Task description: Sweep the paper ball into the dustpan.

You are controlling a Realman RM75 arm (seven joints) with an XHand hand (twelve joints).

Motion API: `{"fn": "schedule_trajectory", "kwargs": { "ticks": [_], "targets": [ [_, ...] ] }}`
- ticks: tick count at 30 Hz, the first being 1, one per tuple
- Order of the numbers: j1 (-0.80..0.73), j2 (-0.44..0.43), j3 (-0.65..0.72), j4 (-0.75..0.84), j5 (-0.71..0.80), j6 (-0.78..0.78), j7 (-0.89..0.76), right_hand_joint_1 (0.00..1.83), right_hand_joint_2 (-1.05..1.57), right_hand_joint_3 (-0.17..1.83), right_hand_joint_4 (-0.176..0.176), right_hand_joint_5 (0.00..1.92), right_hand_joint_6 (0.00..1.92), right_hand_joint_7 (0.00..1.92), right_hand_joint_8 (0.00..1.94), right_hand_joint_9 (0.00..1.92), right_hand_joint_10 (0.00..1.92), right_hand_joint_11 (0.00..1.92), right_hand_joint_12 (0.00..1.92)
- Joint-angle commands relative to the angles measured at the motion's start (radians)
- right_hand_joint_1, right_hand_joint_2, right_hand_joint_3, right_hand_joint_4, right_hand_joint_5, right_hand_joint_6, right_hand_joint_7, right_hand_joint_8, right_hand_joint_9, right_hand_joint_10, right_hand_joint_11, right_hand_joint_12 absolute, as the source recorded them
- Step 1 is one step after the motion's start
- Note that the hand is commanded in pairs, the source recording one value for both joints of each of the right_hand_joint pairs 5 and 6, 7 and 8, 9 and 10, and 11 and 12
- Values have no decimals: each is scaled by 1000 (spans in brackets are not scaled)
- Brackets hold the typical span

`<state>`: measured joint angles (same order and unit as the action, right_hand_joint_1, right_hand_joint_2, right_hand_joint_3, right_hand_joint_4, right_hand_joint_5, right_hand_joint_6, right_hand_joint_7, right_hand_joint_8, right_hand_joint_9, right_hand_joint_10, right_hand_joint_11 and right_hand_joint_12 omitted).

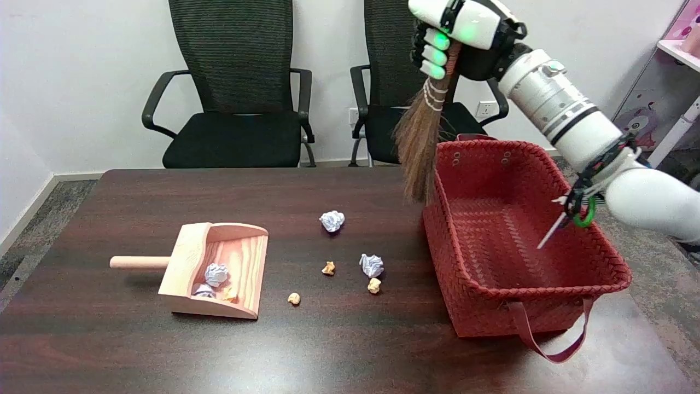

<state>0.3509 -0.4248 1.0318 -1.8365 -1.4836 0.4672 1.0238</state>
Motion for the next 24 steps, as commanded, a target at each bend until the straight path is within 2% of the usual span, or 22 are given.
{"fn": "schedule_trajectory", "kwargs": {
  "ticks": [1,8,14,24],
  "targets": [
    [293,-136,-289,152,19,-16,-89,972,1548,1175,28,1920,1920,1920,1920,1920,1920,1920,1920],
    [304,-224,-309,230,12,-38,-162,969,1571,1160,32,1920,1920,1920,1920,1920,1920,1920,1920],
    [312,-238,-369,244,9,-41,-168,973,1571,1149,33,1920,1920,1920,1920,1920,1920,1920,1920],
    [339,-308,-409,316,17,-103,-349,977,1571,1231,48,1920,1920,1920,1920,1920,1920,1920,1920]
  ]
}}
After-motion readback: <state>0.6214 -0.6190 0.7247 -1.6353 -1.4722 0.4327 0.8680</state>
